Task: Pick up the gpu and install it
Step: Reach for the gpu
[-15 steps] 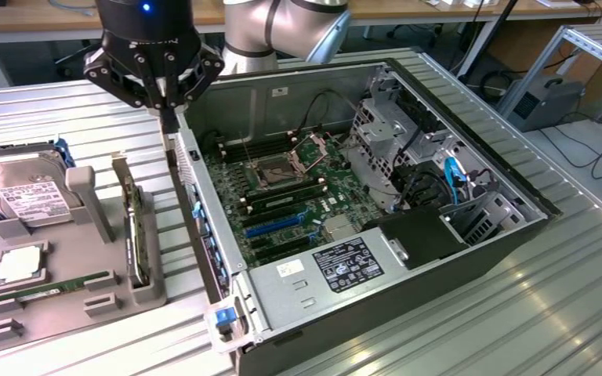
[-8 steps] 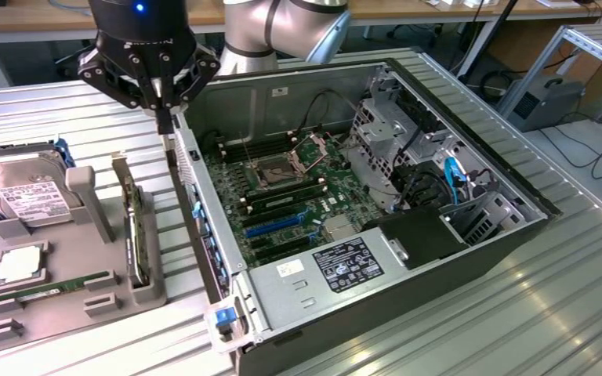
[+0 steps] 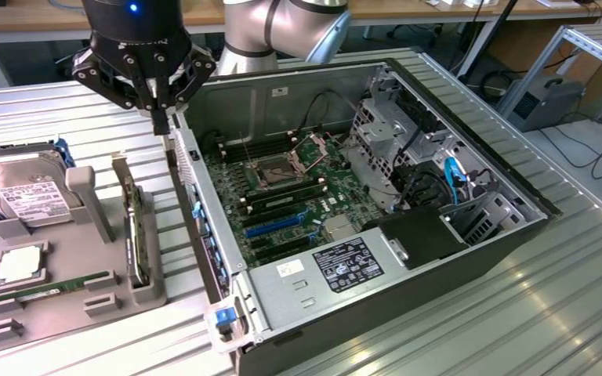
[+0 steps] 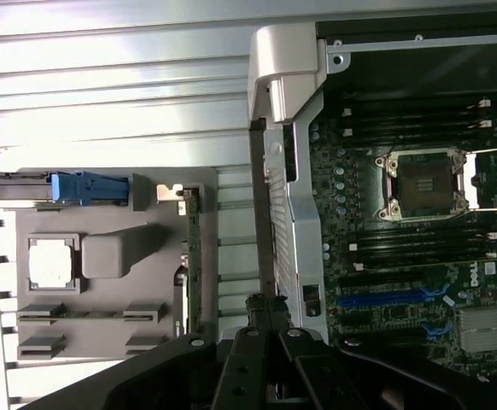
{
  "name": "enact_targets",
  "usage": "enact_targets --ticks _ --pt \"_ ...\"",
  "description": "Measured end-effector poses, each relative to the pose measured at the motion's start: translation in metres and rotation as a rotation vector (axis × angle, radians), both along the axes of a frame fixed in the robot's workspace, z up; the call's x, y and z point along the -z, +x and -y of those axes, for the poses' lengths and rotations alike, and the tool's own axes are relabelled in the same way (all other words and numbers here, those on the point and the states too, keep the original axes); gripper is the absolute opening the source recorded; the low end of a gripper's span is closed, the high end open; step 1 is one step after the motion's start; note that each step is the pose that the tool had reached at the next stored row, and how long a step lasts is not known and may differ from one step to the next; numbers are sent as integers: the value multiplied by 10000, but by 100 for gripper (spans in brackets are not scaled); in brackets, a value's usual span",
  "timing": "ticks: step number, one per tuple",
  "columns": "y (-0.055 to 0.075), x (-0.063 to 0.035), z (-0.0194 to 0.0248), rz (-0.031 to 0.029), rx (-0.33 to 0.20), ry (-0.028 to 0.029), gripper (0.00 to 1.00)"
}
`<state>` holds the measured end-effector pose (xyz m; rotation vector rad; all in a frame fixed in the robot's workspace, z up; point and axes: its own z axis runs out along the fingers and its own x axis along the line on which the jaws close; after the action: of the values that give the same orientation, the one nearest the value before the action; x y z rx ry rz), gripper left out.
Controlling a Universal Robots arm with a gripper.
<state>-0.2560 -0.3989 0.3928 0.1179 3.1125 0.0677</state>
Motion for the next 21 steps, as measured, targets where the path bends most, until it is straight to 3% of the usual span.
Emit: enact_targets --ticks 21 --pt "-130 2 0 0 0 1 11"
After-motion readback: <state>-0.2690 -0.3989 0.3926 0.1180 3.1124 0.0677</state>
